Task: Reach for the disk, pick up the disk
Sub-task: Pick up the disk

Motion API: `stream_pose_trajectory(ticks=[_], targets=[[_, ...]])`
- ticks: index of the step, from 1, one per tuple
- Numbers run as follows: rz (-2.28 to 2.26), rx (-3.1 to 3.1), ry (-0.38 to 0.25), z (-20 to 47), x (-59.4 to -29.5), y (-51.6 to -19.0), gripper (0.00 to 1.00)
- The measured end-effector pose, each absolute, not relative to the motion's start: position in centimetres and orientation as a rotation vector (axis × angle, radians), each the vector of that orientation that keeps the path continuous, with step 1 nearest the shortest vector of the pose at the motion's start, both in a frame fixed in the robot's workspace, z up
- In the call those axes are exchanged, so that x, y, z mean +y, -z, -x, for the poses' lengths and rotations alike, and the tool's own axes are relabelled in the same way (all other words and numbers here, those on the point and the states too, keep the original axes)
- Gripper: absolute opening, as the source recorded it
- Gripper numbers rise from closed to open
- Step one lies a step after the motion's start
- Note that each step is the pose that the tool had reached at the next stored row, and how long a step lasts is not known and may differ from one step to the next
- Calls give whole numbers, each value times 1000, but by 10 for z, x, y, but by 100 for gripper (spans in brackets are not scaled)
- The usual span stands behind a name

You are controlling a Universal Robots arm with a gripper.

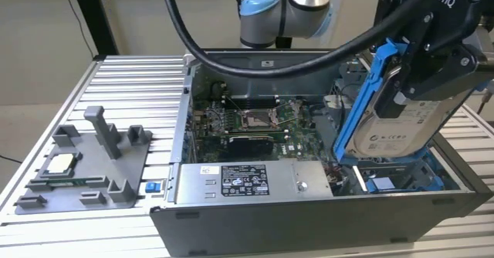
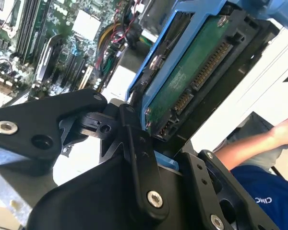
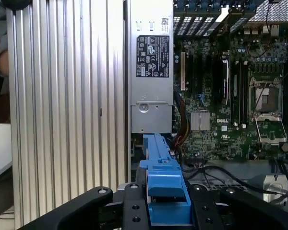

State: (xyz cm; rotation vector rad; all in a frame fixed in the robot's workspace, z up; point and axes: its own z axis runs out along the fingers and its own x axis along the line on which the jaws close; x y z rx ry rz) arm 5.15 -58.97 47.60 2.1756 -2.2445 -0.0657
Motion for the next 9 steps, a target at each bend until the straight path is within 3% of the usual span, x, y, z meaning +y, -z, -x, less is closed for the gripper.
stream_pose_trajectory(ticks=[9], targets=[[-2178, -2246, 70, -70, -590, -472, 0]])
